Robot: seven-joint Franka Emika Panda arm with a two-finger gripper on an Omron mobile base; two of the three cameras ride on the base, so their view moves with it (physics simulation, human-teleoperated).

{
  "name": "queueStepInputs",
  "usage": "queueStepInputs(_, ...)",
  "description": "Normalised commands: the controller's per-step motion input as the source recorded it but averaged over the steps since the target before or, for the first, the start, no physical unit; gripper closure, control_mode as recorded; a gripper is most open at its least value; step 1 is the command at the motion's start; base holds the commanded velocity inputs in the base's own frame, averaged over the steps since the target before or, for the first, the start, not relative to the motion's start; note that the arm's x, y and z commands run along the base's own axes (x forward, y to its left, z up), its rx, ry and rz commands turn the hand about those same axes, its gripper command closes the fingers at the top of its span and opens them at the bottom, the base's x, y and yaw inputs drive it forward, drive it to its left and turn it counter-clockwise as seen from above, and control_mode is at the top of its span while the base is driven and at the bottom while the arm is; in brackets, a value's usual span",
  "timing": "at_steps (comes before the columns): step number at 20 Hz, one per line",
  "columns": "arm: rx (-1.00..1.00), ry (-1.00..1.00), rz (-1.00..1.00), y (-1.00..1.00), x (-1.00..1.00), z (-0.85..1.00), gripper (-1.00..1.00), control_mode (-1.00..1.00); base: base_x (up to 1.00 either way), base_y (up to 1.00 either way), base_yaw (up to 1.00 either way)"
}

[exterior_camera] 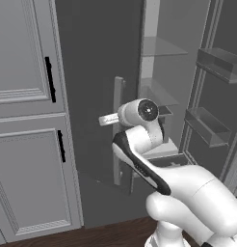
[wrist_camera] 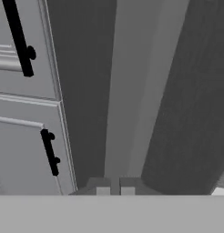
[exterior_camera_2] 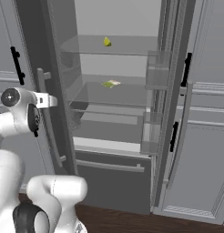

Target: Grab a lemon wedge from the fridge and one ice cube from the ice bowl, and put them in the glass of lemonade.

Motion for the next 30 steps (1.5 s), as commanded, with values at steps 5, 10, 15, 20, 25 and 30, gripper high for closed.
queueStepInputs(5,0.0,-0.01,0.06,0.05,-0.51,0.94,1.0,-1.0,0.0,0.0,0.0)
queueStepInputs(10,0.0,0.0,0.01,-0.06,-0.76,1.0,1.0,-1.0,0.0,0.0,0.0)
queueStepInputs(15,0.01,0.01,-0.03,-0.7,-0.39,0.9,1.0,-1.0,0.0,0.0,0.0)
queueStepInputs(20,0.26,0.07,-0.23,-1.0,0.0,0.17,-1.0,-1.0,0.0,0.0,0.0)
queueStepInputs(25,0.45,0.13,-0.2,-0.98,0.18,-0.12,-1.0,-1.0,0.0,0.0,0.0)
queueStepInputs(30,0.37,0.33,0.0,-0.4,0.44,-0.01,-1.0,-1.0,0.0,0.0,0.0)
